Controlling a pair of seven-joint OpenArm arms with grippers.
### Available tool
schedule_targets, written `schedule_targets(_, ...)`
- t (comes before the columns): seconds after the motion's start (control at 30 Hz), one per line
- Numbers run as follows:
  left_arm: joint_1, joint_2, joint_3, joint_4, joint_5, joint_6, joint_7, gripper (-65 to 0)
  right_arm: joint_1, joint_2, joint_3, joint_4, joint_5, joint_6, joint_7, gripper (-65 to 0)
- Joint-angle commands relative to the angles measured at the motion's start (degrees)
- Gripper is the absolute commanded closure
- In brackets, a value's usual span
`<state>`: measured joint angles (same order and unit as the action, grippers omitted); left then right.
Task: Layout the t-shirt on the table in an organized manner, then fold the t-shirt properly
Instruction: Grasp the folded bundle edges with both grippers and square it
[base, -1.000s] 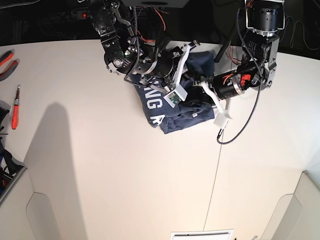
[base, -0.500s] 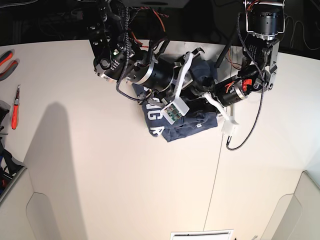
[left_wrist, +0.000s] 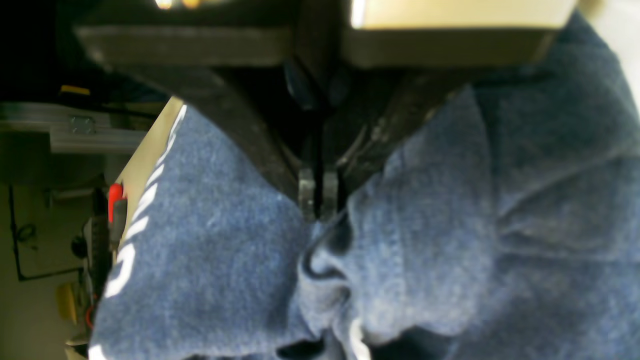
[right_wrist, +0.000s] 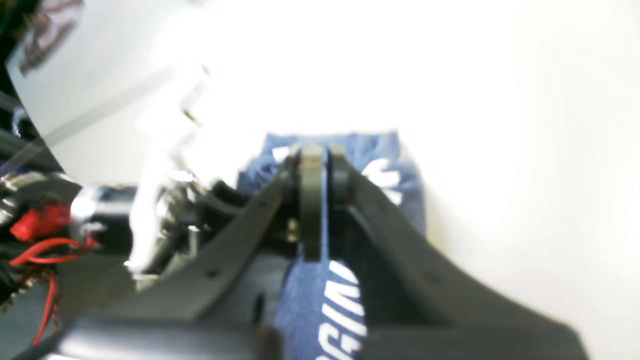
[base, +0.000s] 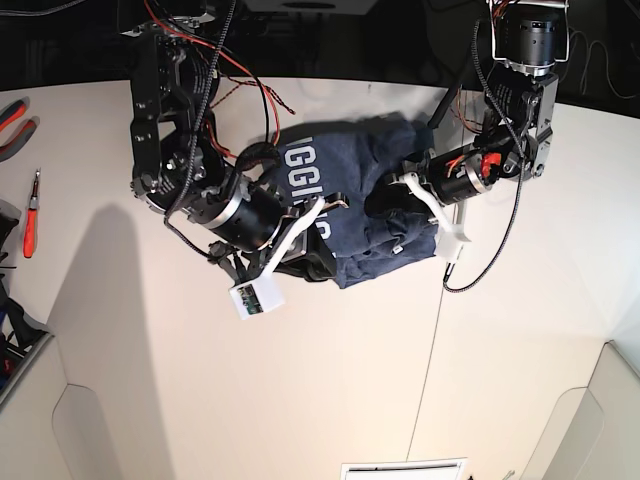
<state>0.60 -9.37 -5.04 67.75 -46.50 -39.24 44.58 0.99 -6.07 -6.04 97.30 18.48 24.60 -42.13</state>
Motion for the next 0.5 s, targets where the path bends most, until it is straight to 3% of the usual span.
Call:
schedule_targets(0.0,-0.59,-0.31,-0.11,0.7,-0.57,-0.76,-0.22,0.0,2.25,-0.48,0.02,-0.33,1.38,0.31,1.79,0.0)
schedule_targets(0.23,-0.55,-0.31,-0.13,0.7,-0.52,-0.76,-0.2,0.0,3.58,-0.46,0.04,-7.96,0.28,0.24,2.64,0.0)
schedule_targets(0.47,-0.52,-0.31,-0.13,0.7,-0.57,-0.76,-0.2,0.0,5.92,0.39,0.04,-20.37,-10.73,-2.62,15.69,0.0)
